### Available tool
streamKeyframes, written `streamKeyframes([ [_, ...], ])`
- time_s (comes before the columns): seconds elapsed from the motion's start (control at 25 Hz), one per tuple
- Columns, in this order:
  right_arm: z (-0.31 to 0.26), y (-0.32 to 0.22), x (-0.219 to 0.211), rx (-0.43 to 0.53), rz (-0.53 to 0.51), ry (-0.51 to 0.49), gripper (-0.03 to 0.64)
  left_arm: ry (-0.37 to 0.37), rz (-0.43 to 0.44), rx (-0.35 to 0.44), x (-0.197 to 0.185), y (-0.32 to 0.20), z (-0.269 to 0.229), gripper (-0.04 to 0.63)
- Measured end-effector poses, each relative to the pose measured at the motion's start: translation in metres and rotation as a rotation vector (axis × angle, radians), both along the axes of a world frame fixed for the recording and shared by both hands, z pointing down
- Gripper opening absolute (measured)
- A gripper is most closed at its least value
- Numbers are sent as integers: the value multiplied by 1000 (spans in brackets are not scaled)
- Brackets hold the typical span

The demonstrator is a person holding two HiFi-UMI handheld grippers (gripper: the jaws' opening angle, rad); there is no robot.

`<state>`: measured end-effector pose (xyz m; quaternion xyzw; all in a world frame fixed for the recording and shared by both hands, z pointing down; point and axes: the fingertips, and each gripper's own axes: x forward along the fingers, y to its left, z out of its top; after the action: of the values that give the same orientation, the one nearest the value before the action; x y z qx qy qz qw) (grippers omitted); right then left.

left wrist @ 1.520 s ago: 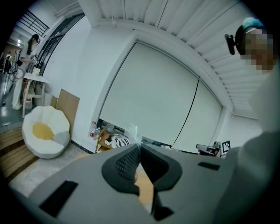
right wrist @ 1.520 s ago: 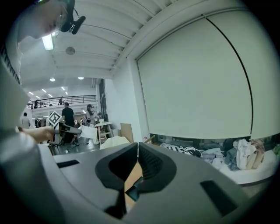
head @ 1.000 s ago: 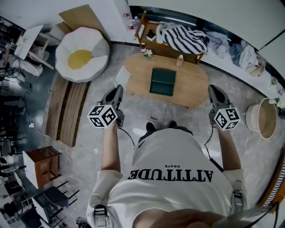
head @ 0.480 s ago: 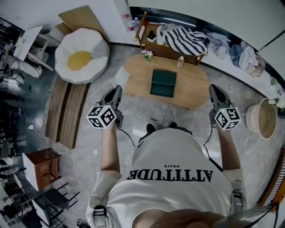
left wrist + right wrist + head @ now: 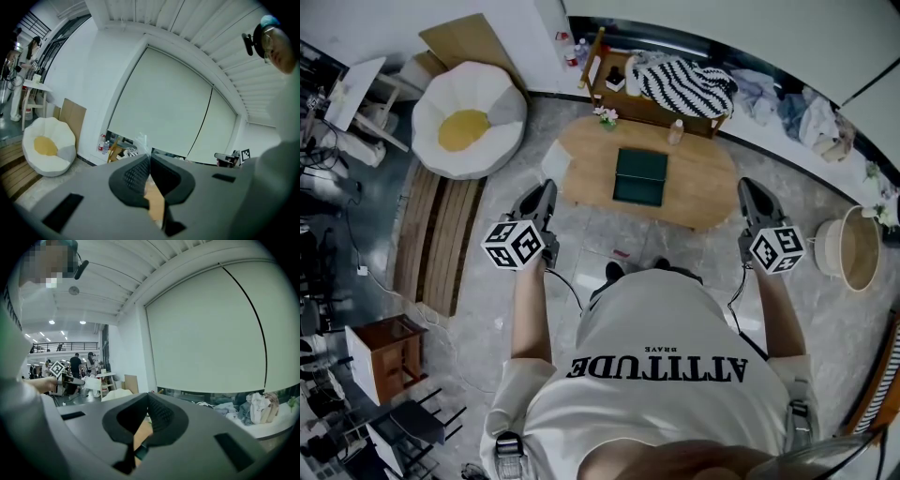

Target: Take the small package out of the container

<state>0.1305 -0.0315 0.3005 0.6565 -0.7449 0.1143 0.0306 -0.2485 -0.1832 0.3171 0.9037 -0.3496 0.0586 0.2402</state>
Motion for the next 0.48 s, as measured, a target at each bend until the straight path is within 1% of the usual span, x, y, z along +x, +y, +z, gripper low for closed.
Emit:
streamKeyframes([
  [0.48, 4, -2, 5, -5, -2, -14, 20, 2, 4, -4, 7, 1, 3, 21],
])
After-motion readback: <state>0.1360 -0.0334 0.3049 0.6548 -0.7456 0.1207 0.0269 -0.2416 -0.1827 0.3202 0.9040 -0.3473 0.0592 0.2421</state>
